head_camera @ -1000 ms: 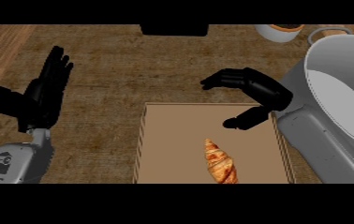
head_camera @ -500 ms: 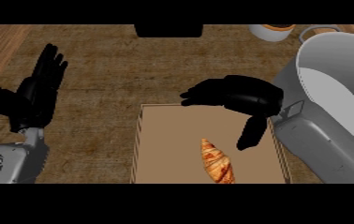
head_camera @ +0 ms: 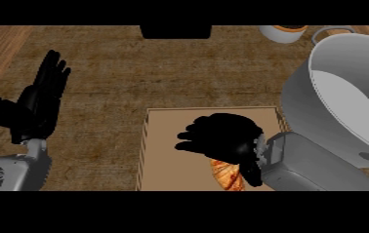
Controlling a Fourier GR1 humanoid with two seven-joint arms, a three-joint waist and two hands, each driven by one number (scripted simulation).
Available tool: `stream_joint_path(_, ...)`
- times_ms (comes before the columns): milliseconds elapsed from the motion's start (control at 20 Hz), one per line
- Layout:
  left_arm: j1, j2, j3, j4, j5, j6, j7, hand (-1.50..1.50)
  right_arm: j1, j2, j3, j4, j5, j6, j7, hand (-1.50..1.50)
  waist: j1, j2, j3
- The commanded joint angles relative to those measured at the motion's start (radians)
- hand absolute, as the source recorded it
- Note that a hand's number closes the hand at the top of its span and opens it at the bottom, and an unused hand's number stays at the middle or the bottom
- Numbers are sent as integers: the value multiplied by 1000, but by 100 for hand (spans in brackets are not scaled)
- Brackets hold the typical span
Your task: Pick the croissant from the tray and place it in the pot
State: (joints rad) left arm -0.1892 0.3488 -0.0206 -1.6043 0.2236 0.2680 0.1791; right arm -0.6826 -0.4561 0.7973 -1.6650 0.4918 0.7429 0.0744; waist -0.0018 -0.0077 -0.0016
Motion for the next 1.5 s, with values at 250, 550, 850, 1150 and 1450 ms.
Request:
stream_joint_path(250,2,-26,24,20,-37,-26,-19,0,140,118,33,-112,105,164,208,-150,0,7,1)
stream_joint_path(550,27,-63,13,-33,-68,-30,-7,0,209,104,57,-62,235,135,130,-150,5,8,2)
stream_joint_path(850,10,-25,88,-18,-14,-92,8,0,263,59,132,-12,402,-8,101,-150,9,8,2)
stream_joint_path(1150,17,-72,64,-25,-81,-75,23,0,277,106,78,29,454,13,1,-150,6,8,2)
stream_joint_path(1450,-8,-55,101,-58,-85,-97,64,0,338,120,66,45,560,-39,-6,-150,3,7,2)
